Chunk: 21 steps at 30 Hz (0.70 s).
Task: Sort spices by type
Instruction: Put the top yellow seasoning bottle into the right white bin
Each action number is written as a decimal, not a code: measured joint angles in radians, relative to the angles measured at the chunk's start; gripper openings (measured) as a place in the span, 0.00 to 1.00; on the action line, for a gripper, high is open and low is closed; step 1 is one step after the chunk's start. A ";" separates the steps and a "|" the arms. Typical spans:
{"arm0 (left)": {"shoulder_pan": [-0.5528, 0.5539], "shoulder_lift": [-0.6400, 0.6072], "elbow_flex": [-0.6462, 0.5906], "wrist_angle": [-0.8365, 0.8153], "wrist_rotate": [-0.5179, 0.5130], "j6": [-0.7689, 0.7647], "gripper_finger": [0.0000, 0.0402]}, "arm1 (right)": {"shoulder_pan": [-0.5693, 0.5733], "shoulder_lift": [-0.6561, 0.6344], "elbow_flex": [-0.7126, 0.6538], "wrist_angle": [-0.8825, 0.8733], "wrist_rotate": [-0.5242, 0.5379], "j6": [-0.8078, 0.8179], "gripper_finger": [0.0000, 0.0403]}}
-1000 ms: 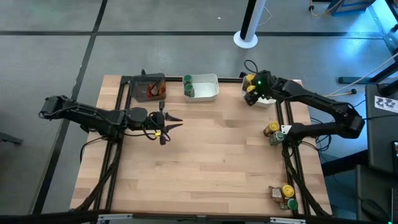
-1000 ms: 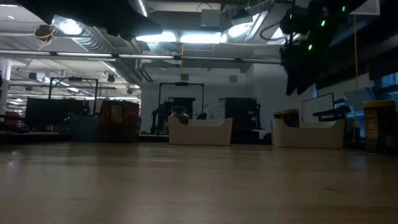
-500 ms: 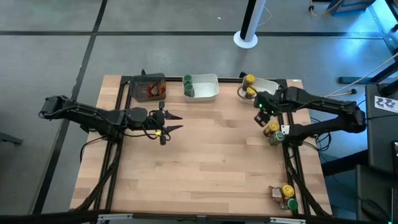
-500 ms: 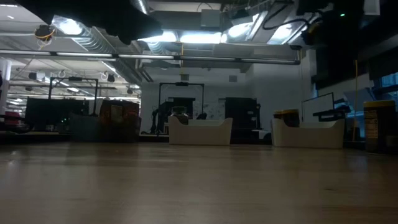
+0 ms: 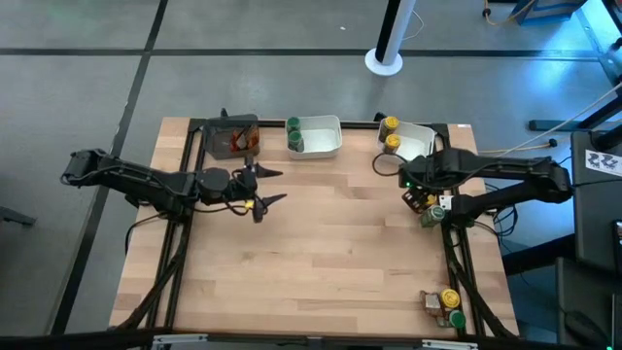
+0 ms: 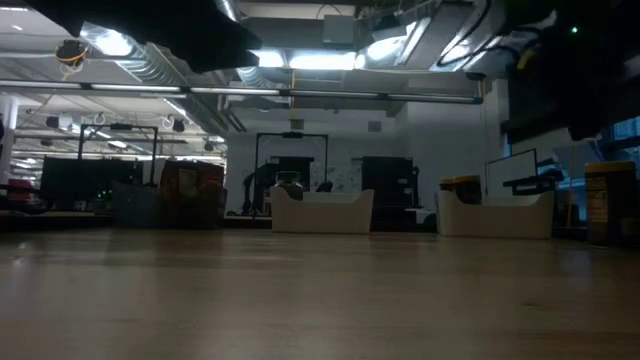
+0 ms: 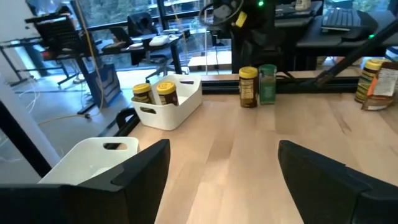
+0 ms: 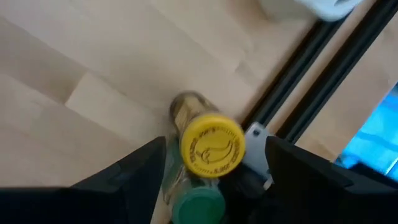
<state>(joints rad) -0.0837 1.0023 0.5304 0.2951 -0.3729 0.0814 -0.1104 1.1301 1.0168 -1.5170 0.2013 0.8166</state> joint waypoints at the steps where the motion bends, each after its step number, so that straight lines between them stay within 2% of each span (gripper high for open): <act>1: -0.002 0.000 0.000 0.000 0.001 0.001 0.71 | 0.000 0.000 -0.013 0.000 -0.015 0.011 0.68; 11: -0.002 0.000 0.000 0.000 0.002 -0.007 0.70 | 0.000 -0.018 -0.117 0.027 -0.037 0.051 0.68; 21: -0.002 0.000 0.000 0.001 0.002 -0.021 0.70 | -0.001 -0.043 -0.117 0.075 -0.016 0.096 0.68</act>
<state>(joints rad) -0.0853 1.0023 0.5304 0.2959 -0.3706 0.0601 -0.1116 1.0873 0.8993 -1.4417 0.1856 0.9122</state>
